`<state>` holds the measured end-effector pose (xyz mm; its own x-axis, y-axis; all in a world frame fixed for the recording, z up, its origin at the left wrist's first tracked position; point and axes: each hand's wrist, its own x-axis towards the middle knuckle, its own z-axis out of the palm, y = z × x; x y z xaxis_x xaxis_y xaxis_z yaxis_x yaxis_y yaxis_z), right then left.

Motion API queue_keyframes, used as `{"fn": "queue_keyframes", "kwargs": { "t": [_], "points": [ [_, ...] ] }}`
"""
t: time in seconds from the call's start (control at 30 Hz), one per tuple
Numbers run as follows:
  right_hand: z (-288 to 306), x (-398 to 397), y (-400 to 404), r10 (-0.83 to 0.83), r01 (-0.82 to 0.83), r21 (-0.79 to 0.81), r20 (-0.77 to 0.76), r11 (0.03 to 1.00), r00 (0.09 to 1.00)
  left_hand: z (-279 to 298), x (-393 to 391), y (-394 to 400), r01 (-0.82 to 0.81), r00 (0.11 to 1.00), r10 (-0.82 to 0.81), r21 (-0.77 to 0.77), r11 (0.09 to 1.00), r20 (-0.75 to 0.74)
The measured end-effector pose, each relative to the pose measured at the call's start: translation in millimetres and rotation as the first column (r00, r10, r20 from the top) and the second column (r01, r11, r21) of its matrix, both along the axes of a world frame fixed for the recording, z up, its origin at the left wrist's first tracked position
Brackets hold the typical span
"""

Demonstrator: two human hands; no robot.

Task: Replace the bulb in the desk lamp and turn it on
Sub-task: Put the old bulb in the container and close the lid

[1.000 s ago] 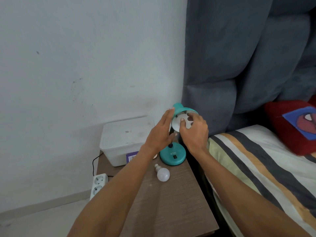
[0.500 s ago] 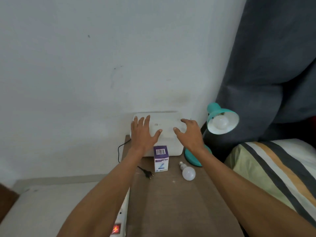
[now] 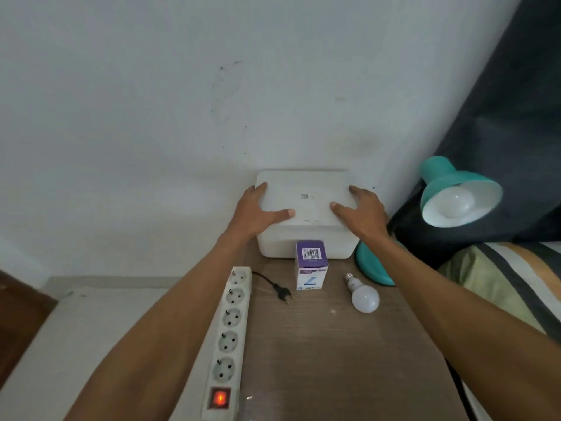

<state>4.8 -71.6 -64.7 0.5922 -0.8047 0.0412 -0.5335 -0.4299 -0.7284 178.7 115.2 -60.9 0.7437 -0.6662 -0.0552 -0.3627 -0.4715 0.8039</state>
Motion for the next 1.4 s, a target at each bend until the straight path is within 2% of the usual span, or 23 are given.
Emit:
{"fn": "queue_keyframes", "kwargs": {
  "t": [0.23, 0.5, 0.9, 1.23, 1.4],
  "points": [
    [-1.4, -0.8, -1.6, -0.002, -0.003, 0.077, 0.072, 0.997, 0.997, -6.0, -7.3, -0.1, -0.038, 0.998, 0.034, -0.084, 0.996, -0.049],
    [8.9, 1.1, -3.8, 0.004, -0.010, 0.094, 0.063, 0.995, 0.998, 2.5, -13.1, -2.8, -0.070, 0.996, 0.065, -0.111, 0.991, -0.054],
    [34.4, -10.8, 3.3, 0.011, -0.017, 0.057, 0.100, 0.998, 0.995, 36.0, -30.2, 11.3, -0.052, 0.995, 0.063, -0.140, 0.989, 0.076],
    [39.4, -77.4, 76.4, 0.028, -0.026, -0.013, 0.136, 1.000, 0.990, 36.6, -102.2, 87.2, -0.064, 0.978, 0.096, -0.172, 0.983, 0.185],
    [16.8, -127.3, 122.2, 0.020, -0.011, -0.059, 0.148, 0.998, 0.989, 7.4, -151.7, 129.7, -0.103, 0.968, 0.137, -0.165, 0.981, 0.209]
  ]
}}
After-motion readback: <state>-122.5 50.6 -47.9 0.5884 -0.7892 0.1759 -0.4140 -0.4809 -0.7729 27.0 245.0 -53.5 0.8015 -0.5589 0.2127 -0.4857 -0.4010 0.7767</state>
